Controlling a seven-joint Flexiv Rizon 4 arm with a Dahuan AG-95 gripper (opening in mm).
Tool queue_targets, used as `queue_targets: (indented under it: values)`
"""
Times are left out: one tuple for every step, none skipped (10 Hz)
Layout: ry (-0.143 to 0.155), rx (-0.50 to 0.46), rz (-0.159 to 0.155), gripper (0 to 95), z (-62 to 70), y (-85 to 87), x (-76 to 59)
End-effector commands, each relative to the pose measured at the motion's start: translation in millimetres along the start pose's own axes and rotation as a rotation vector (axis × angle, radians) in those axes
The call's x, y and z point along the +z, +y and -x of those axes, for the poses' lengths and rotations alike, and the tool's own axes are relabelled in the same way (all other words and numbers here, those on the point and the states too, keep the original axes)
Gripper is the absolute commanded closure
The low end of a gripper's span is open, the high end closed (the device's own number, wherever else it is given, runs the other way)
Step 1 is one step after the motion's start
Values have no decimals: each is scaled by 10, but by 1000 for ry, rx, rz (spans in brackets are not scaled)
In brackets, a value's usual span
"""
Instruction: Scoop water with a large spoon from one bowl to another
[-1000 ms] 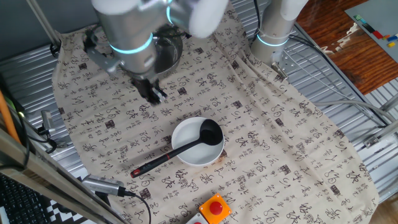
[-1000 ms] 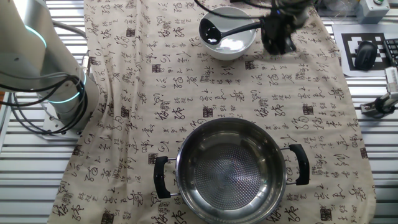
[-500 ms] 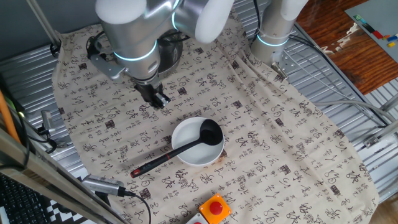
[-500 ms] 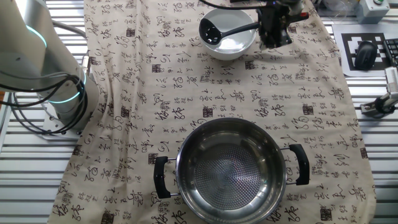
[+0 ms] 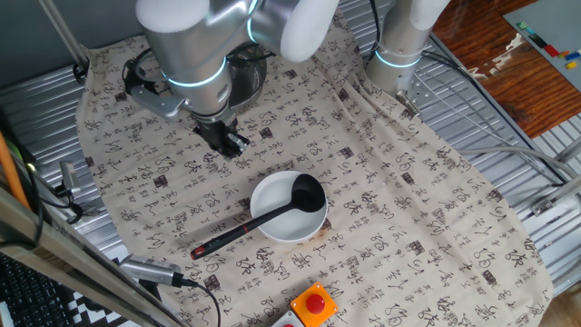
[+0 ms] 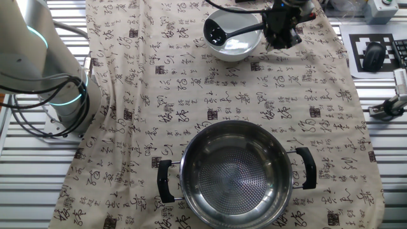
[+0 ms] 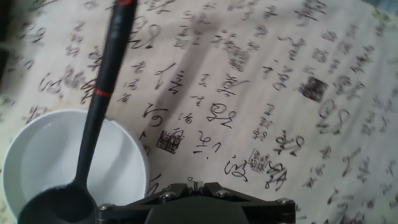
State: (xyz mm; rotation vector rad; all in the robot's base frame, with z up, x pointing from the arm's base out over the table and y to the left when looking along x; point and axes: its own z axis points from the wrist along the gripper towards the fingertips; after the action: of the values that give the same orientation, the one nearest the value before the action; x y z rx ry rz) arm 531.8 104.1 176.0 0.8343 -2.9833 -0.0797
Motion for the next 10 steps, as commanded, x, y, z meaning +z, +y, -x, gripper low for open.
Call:
queue_targets:
  values:
    - [-9, 41, 18, 760, 43, 183, 25]
    - [-15, 56, 22, 760, 56, 273, 51]
    - [-18, 71, 23, 760, 76, 330, 65]
    - [-23, 97, 28, 760, 141, 440, 86]
    - [-24, 129, 30, 760, 203, 529, 94]
    - [-24, 149, 30, 760, 236, 576, 99]
    - [-27, 204, 29, 760, 312, 690, 117]
    - [-49, 225, 18, 760, 312, 690, 117]
    - [-63, 230, 7, 760, 312, 690, 117]
    - [-67, 227, 6, 760, 312, 690, 117]
